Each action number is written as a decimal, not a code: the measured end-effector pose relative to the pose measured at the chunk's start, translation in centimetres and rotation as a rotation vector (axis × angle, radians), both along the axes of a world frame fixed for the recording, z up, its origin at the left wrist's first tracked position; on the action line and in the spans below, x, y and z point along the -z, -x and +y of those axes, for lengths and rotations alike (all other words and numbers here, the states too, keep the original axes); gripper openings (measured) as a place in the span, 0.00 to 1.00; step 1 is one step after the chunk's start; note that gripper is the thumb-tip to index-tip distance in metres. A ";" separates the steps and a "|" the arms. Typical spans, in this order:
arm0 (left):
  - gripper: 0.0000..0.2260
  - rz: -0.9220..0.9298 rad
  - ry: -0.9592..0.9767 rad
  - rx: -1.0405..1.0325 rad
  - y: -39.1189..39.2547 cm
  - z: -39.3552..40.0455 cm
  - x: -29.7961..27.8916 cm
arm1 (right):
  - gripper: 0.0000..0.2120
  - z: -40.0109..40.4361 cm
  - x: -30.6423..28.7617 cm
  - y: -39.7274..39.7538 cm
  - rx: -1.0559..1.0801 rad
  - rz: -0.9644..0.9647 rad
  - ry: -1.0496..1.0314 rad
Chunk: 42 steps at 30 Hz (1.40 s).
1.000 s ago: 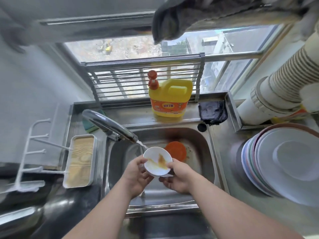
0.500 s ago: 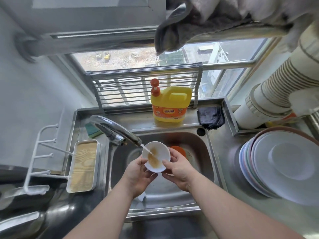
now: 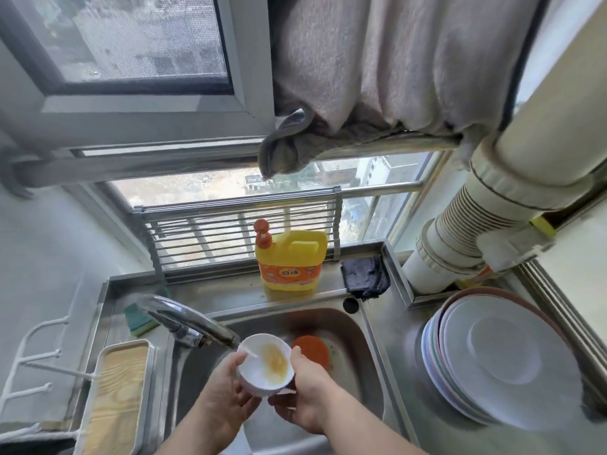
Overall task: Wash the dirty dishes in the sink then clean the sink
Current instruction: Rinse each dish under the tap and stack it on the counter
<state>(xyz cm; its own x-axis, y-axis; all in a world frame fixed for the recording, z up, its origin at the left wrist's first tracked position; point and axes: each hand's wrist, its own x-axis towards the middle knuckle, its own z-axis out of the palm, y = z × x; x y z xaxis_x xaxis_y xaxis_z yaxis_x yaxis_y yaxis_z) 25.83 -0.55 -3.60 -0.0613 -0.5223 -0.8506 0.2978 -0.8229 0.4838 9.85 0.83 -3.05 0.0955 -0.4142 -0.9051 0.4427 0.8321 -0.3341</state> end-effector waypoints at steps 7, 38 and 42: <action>0.28 0.097 -0.033 -0.019 -2.5 -0.6 1.2 | 0.12 0.5 -1.1 -1.1 -0.120 0.005 0.210; 0.19 0.122 -0.097 -0.041 -1.0 1.4 0.9 | 0.18 3.2 1.9 4.2 -0.220 0.292 0.305; 0.18 0.118 -0.089 -0.125 -1.0 1.0 1.3 | 0.27 4.0 3.7 6.2 -0.626 0.683 0.384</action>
